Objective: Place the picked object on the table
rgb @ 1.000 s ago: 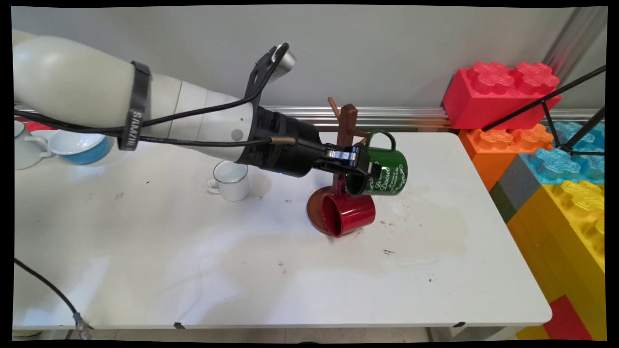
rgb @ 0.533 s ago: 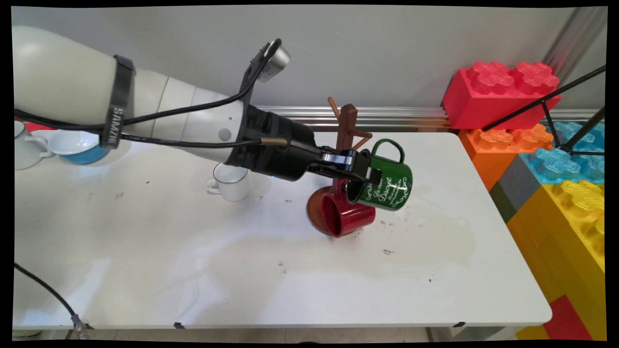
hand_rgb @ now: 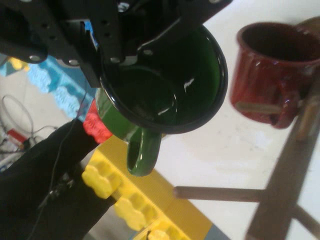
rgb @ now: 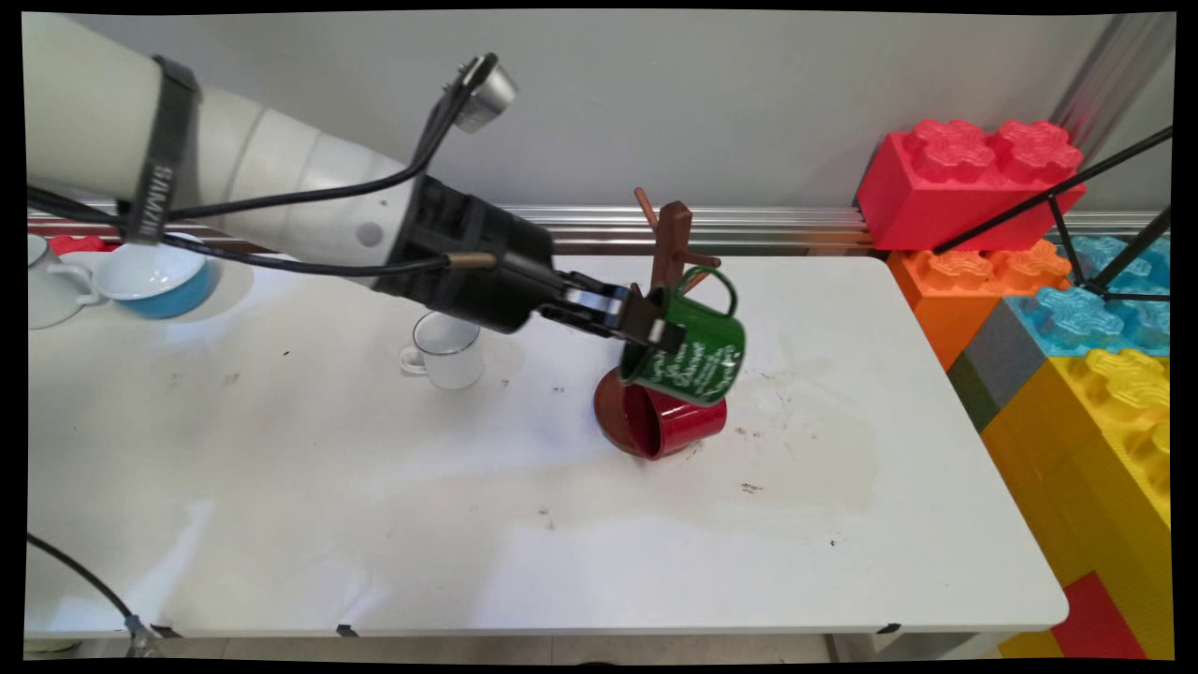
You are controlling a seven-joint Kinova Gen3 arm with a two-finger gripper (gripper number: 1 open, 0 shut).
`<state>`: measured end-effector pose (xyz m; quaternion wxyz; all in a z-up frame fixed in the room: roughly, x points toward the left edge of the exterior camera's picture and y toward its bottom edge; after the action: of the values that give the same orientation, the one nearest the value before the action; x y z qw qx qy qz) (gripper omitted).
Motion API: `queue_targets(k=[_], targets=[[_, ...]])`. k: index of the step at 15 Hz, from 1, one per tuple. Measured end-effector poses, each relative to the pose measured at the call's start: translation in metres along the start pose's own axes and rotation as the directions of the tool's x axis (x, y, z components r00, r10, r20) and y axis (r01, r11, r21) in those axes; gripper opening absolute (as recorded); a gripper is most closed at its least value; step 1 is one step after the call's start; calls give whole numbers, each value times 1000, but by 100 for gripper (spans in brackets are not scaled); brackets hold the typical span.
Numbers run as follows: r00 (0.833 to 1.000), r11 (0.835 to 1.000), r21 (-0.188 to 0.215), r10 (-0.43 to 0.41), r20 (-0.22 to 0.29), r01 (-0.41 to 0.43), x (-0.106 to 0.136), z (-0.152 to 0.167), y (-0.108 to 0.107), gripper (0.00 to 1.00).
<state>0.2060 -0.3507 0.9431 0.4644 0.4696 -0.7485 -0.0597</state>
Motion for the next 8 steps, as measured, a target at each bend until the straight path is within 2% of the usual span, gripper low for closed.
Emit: queue_targets(k=[5,8], targets=[[996,997,41,58,70,-61,3,-25,-7,0],[985,990,79,106,137,-117,6,-43,-13,0]])
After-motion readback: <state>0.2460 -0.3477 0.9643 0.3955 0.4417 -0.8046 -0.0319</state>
